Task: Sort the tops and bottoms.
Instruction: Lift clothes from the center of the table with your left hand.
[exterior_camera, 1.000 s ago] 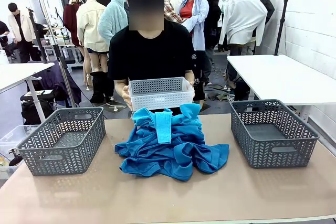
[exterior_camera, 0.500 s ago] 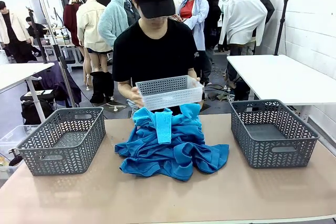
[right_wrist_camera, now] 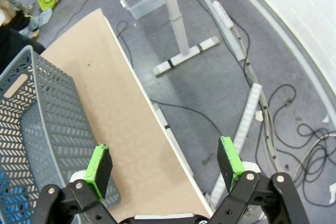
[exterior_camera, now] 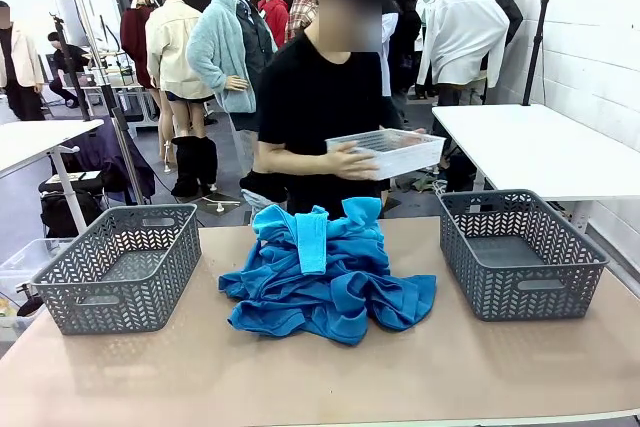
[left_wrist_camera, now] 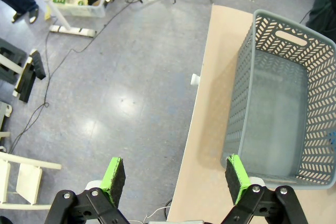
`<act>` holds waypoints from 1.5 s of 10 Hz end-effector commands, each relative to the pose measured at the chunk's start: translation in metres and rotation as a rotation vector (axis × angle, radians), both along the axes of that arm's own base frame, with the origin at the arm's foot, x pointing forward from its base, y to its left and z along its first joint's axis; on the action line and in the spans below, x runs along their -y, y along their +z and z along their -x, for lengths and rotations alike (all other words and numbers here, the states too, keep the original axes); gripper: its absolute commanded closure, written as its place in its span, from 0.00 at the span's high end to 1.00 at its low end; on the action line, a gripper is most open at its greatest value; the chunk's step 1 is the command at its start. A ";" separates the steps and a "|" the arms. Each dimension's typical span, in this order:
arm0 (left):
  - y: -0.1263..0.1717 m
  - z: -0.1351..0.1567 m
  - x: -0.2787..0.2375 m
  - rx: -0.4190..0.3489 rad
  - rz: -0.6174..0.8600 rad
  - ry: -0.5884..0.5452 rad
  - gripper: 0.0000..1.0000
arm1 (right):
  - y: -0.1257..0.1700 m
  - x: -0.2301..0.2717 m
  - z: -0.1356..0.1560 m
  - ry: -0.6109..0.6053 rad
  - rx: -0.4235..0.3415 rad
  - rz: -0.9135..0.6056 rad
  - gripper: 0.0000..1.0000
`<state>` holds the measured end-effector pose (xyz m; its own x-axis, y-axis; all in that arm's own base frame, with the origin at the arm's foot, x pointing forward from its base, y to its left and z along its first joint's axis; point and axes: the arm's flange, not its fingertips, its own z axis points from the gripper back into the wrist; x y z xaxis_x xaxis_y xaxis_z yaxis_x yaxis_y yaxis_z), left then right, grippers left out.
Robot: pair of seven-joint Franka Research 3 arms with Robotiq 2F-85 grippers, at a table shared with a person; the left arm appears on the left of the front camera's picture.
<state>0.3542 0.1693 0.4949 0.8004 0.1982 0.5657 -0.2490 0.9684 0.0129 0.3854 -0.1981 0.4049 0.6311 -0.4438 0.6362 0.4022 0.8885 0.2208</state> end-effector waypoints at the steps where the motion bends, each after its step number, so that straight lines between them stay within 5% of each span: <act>1: -0.001 0.002 -0.001 -0.010 -0.014 0.000 1.00 | 0.003 -0.002 0.000 -0.002 -0.004 0.002 1.00; 15: -0.001 0.002 -0.001 -0.010 -0.014 0.000 1.00 | 0.003 -0.002 0.000 -0.002 -0.004 0.002 1.00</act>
<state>0.3542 0.1693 0.4949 0.8004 0.1982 0.5657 -0.2490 0.9684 0.0129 0.3854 -0.1981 0.4049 0.6311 -0.4436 0.6363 0.4022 0.8886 0.2206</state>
